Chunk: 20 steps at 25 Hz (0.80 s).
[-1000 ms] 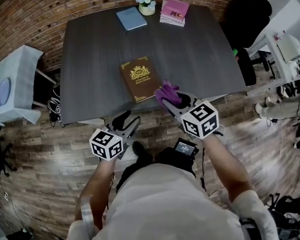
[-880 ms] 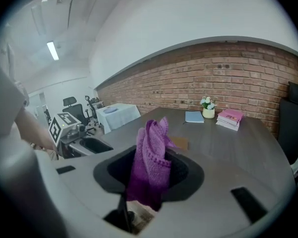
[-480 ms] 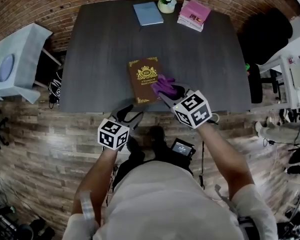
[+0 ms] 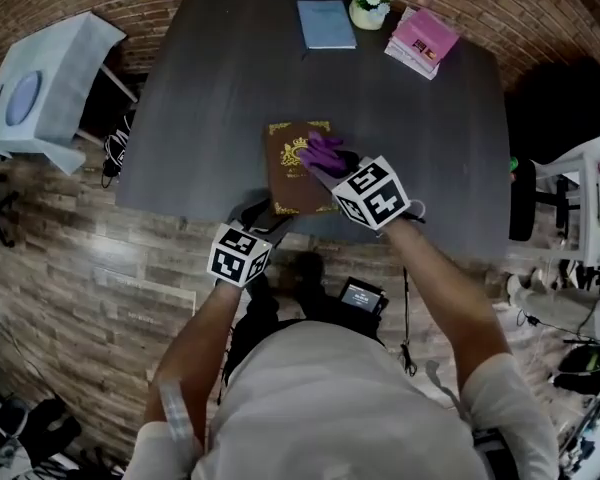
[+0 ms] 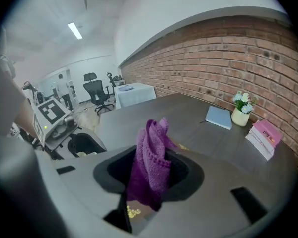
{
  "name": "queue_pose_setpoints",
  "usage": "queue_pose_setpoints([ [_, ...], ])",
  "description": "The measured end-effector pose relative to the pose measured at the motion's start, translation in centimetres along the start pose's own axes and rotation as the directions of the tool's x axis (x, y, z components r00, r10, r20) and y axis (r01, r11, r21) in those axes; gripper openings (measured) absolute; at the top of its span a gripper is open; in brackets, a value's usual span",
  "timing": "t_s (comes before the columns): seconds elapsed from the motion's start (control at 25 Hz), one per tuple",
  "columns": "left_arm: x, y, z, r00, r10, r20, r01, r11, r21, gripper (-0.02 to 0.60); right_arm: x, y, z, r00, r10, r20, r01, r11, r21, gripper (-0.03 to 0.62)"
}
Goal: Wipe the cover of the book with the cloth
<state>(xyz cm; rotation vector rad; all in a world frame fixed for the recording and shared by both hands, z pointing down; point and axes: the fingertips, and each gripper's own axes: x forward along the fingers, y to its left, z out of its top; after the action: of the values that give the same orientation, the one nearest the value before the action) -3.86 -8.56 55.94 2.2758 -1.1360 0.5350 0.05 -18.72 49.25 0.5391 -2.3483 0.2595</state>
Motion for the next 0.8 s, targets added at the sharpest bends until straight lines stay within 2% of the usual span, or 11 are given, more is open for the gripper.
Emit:
queue_pose_setpoints([
  [0.16, 1.3, 0.6, -0.4, 0.999, 0.014, -0.051, -0.013, 1.000, 0.015, 0.242, 2.4, -0.9, 1.0, 1.000, 0.022, -0.016, -0.022, 1.000, 0.006, 0.141],
  [0.32, 1.8, 1.3, -0.8, 0.996, 0.034, -0.077, -0.032, 0.999, 0.017, 0.244, 5.1, -1.1, 2.6, 0.999, 0.042, -0.009, -0.042, 0.996, 0.074, 0.142],
  [0.48, 2.6, 1.9, -0.6, 0.996, 0.046, -0.080, -0.048, 0.999, -0.014, 0.242, 7.9, -0.9, 3.5, 0.998, 0.055, -0.018, -0.052, 0.988, 0.144, 0.143],
  [0.64, 3.1, 3.1, -0.6, 0.995, 0.064, -0.080, -0.071, 0.994, -0.085, 0.227, 9.9, -0.1, 4.2, 0.997, 0.066, -0.026, -0.061, 0.984, 0.170, 0.142],
  [0.8, 3.4, 3.7, -0.6, 0.995, 0.057, -0.082, -0.074, 0.975, -0.210, 0.227, 11.6, -0.4, 3.8, 0.998, 0.055, -0.040, -0.043, 0.970, 0.240, 0.141],
])
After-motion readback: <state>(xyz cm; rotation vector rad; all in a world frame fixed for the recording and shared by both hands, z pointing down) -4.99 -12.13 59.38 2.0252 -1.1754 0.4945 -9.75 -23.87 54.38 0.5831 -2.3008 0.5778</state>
